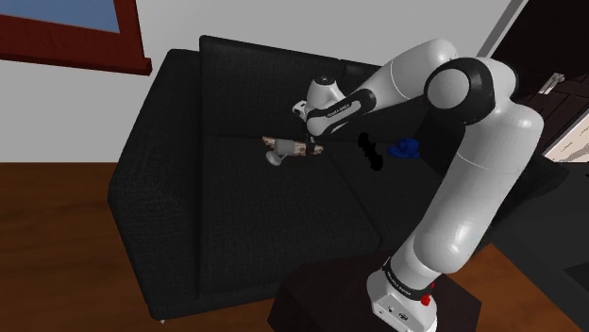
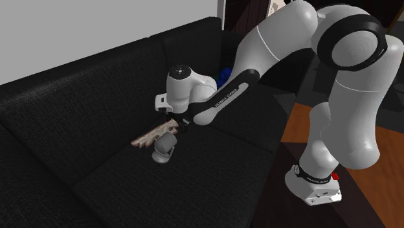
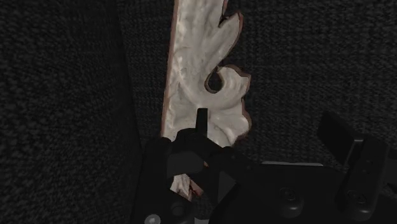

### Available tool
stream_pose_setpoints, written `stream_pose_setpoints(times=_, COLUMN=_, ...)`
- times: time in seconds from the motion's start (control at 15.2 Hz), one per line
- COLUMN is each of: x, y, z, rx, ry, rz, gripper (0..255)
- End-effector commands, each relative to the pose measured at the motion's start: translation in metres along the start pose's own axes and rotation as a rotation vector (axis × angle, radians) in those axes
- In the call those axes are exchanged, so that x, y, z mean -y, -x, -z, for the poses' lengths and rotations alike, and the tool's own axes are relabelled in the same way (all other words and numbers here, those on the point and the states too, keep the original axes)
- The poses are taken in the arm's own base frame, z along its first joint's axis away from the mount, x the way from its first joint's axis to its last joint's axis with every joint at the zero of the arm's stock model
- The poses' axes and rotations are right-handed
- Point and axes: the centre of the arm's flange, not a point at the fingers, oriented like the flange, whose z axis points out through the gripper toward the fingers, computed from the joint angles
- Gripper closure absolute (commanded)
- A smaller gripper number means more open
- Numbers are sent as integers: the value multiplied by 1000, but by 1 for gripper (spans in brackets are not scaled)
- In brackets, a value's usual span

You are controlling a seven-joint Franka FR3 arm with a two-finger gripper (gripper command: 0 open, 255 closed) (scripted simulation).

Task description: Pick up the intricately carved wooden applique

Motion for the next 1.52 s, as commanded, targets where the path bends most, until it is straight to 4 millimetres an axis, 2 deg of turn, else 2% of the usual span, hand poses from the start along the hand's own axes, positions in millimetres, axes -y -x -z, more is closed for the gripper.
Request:
stream_pose_setpoints(times=0.0, x=-13, y=-12, z=-15, rx=-8, ry=18, rz=65, gripper=0)
stream_pose_setpoints(times=0.46, x=-3, y=-16, z=-50, rx=-8, ry=18, rz=65, gripper=0)
stream_pose_setpoints(times=0.66, x=-2, y=-17, z=-53, rx=-8, ry=18, rz=65, gripper=0)
stream_pose_setpoints(times=0.73, x=-2, y=-16, z=-52, rx=-8, ry=18, rz=65, gripper=255)
stream_pose_setpoints(times=1.32, x=-2, y=-17, z=-53, rx=-8, ry=18, rz=65, gripper=255)
stream_pose_setpoints(times=1.45, x=-5, y=-15, z=-43, rx=-8, ry=18, rz=65, gripper=255)
